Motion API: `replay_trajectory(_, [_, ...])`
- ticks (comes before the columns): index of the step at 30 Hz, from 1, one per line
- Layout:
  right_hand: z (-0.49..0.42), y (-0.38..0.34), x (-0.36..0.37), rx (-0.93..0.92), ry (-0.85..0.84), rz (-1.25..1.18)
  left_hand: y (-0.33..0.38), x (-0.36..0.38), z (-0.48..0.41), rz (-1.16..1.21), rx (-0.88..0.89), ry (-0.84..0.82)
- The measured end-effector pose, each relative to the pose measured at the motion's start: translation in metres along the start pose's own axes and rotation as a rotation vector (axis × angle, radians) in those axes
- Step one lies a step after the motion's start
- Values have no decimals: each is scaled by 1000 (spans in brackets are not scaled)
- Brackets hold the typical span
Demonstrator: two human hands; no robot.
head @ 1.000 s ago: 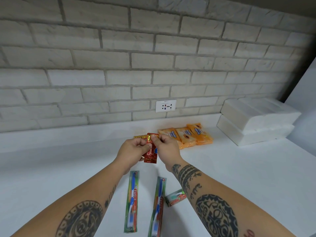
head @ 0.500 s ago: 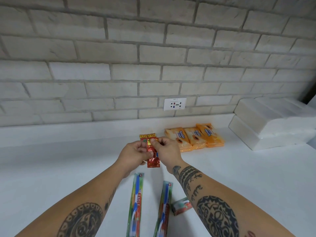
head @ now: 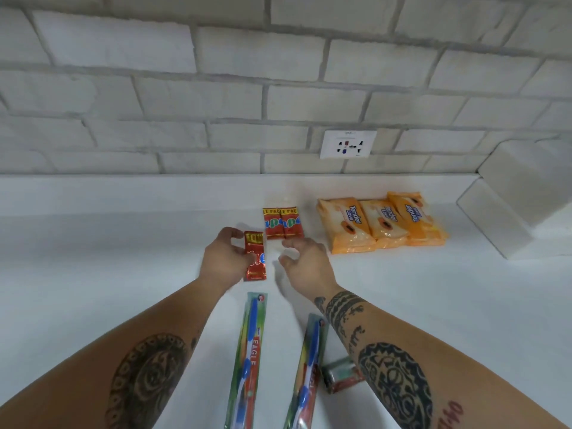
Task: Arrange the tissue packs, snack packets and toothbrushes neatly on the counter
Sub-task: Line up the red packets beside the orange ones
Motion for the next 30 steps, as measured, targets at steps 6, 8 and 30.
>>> replay_trajectory(6, [-23,-3,11,-239,-50,452,-4,6,-23,-134,79,119])
replay_trajectory(8, [-31,-3,16,-260,-106,499,-2,9,-30,-269,142,142])
replay_trajectory(30, [-42,-1,36,-264,-47,633,-4,36,-74,-817,326,18])
Point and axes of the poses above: each hand's wrist, its own z-axis away from the middle knuckle, its own x-axis out of the palm, y = z × x, the point moved 6 cm from there along -z, towards the middle knuckle, and after that the axes turned 5 degrees about z, right-handed, at the moved point
